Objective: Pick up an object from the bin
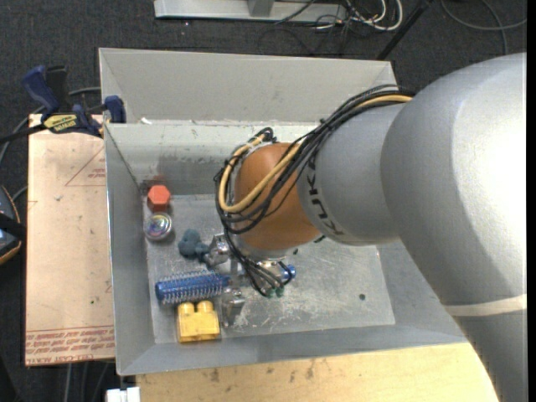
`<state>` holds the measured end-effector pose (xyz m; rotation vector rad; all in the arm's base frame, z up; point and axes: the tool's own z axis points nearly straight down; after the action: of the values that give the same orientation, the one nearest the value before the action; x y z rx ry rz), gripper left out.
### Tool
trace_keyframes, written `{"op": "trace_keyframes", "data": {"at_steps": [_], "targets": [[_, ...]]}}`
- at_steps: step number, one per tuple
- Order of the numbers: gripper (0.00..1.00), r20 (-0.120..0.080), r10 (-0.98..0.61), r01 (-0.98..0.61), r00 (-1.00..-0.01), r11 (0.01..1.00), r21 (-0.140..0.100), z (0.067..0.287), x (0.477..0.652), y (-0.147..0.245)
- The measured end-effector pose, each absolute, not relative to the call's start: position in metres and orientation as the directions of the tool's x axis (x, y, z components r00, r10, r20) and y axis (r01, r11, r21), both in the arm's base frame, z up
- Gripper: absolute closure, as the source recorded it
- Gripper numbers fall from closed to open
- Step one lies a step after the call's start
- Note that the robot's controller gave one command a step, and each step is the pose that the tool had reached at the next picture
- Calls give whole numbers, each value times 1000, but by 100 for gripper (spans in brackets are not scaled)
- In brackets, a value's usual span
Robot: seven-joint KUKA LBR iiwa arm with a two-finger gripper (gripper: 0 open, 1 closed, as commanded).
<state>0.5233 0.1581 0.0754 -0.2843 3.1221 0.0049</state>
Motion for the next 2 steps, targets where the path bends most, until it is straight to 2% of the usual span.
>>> {"op": "trace_keyframes", "data": {"at_steps": [1,2], "targets": [[100,-12,-180,-180,-984,984,4,78,525,159],[100,-6,-180,-180,-984,984,2,127,527,159]]}}
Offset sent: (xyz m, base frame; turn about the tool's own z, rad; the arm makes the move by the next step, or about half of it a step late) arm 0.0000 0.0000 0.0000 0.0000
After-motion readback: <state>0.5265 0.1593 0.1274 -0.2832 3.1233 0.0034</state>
